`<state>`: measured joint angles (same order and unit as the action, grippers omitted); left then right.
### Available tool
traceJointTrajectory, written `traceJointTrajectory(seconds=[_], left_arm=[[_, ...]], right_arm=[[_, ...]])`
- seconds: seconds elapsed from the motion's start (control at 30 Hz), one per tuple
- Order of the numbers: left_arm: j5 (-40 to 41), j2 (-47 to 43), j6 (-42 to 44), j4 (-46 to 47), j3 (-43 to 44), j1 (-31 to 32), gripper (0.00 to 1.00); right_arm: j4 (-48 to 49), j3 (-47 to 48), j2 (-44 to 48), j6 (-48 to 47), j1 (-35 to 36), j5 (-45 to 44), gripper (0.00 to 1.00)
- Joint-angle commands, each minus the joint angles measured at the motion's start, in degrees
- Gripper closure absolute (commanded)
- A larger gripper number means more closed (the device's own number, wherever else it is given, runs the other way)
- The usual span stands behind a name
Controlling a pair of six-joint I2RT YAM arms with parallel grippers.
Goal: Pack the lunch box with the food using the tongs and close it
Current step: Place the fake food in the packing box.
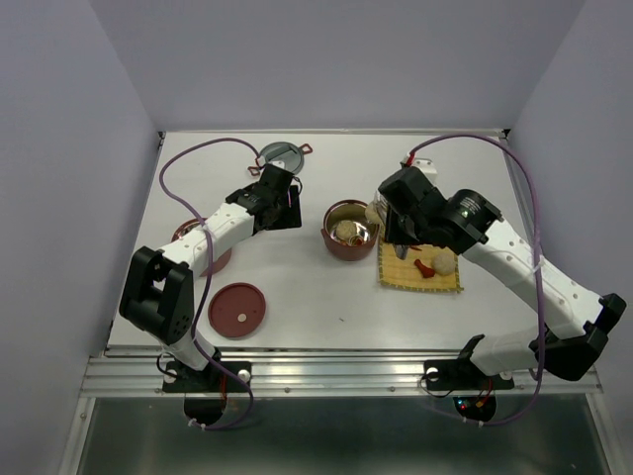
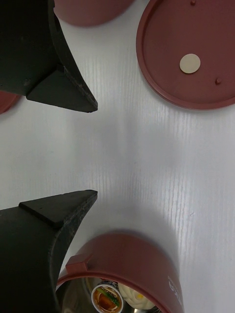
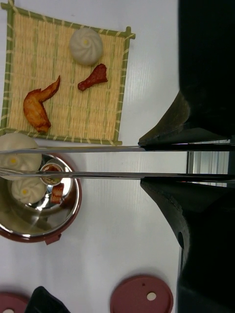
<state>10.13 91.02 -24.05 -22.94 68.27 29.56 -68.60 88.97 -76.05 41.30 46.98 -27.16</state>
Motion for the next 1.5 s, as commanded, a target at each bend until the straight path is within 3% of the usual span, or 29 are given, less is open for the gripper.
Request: traceJointTrajectory(seconds=[0.0,0.53,0.77,0.97,1.47], left_arm=[[0.8,-1.0,0.6,-0.1,1.0,0.3,0.24],[1.5,-2.2,0.1,-1.0,0.9,0.3,0.24],[1.6,-2.5,0.1,-1.0,0.6,0.3,0.24],[1.4,-2.4,0.3,-0.8,0.5,0.3,0.24],[1.3,-2.3,0.4,-0.6,0.2,0.2,0.24]], right_arm=[[8.6,2.2,-0.5,-3.4,0.5,3.8,0.99],[17.5,-6.8,-4.2,-4.7,1.5,8.5,0.96],[17.8,-7.8,-4.8,-4.4,1.5,8.2,0.76],[17.8,-7.7,-4.7,-4.1,1.5,7.9,0.68],[17.8,-7.7,-5.0,-3.9,1.5,7.6,0.61]])
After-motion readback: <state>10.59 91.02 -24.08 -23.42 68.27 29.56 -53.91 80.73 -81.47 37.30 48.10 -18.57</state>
